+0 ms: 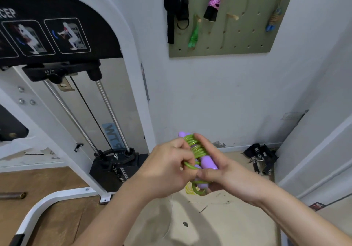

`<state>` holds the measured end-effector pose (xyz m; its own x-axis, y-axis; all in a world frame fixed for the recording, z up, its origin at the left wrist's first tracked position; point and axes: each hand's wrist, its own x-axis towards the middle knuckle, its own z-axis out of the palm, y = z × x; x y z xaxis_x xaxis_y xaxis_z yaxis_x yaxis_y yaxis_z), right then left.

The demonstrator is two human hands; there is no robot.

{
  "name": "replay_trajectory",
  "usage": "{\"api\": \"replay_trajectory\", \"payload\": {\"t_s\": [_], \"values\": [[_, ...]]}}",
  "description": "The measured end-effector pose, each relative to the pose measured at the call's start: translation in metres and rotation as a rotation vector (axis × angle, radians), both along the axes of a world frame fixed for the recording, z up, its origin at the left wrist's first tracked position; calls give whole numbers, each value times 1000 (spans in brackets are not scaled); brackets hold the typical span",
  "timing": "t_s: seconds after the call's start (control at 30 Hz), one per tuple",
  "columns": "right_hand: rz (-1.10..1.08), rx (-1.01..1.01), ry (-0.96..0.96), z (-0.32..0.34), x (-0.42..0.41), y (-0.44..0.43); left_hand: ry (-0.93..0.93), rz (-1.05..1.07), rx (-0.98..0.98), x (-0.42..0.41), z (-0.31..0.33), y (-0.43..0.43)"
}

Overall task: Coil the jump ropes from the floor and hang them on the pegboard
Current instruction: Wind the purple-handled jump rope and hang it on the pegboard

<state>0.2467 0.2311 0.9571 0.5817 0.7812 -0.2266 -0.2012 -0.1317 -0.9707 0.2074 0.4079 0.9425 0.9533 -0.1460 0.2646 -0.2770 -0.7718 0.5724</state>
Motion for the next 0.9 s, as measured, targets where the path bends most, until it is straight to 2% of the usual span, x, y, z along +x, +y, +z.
{"api": "replay_trajectory", "payload": {"t_s": [0.13,0.23,0.33,0.5,0.57,0.63,0.73,0.83,0.9], "values": [[-52,-23,-109,13,0,-6,-160,-16,144,-5,11,-8],[-46,-8,-148,18,-2,-4,-259,86,164,-5,14,-16],[-62,21,-258,19,-6,-1,-286,181,76,-3,12,-22],[-97,-121,-430,18,0,4,-172,214,-304,11,6,-17],[-77,-136,-409,18,0,4,-140,203,-322,12,3,-16],[-36,-144,-343,21,-1,0,-124,149,-204,7,2,-17],[-16,-162,-233,23,0,-4,-221,82,184,1,10,-14],[-31,-216,-190,26,1,0,-266,7,312,1,26,-10],[-21,-270,-302,32,1,5,-300,-5,366,4,30,-10]]}}
